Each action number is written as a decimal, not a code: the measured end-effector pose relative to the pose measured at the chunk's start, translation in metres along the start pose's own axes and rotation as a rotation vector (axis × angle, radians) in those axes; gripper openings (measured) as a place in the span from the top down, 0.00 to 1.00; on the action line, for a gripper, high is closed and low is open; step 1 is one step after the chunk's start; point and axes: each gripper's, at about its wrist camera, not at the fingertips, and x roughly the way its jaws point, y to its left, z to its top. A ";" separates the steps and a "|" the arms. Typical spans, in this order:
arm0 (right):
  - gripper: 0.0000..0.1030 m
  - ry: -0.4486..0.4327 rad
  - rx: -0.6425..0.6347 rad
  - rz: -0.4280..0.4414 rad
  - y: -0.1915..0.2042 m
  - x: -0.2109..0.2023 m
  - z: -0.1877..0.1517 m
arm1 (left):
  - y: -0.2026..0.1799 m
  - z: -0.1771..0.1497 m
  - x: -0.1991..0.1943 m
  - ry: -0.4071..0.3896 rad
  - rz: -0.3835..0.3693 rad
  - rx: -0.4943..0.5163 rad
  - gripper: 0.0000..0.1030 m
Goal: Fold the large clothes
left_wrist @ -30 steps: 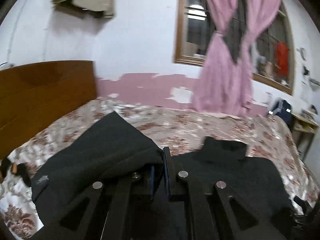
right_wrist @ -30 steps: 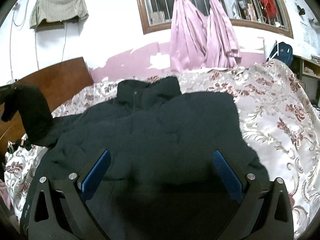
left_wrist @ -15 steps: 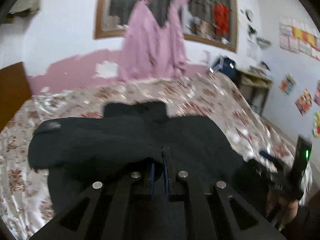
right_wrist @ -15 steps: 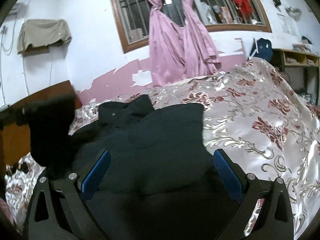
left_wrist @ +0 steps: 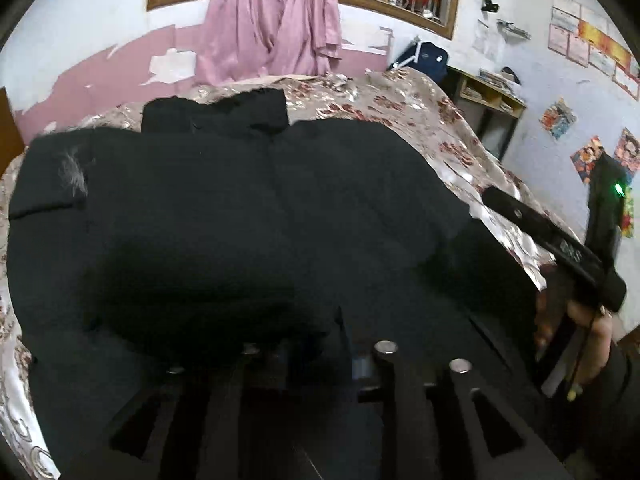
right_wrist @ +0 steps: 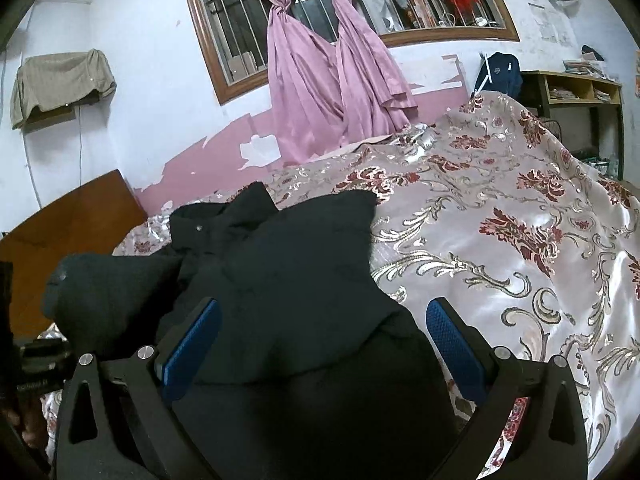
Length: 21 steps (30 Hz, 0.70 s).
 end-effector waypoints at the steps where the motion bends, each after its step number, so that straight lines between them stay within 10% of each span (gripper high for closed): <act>1: 0.03 0.004 -0.002 -0.001 0.000 0.001 -0.001 | -0.002 -0.005 -0.001 0.002 -0.018 0.008 0.58; 4: 0.03 0.012 -0.012 -0.001 0.004 -0.001 -0.005 | -0.006 -0.016 -0.008 -0.007 -0.068 0.034 0.29; 10: 0.03 0.045 -0.082 0.048 0.022 -0.004 -0.016 | 0.003 -0.032 -0.032 -0.041 -0.076 0.031 0.26; 21: 0.03 0.098 -0.522 0.236 0.142 -0.027 -0.052 | 0.121 -0.075 -0.080 -0.086 0.048 -0.348 0.20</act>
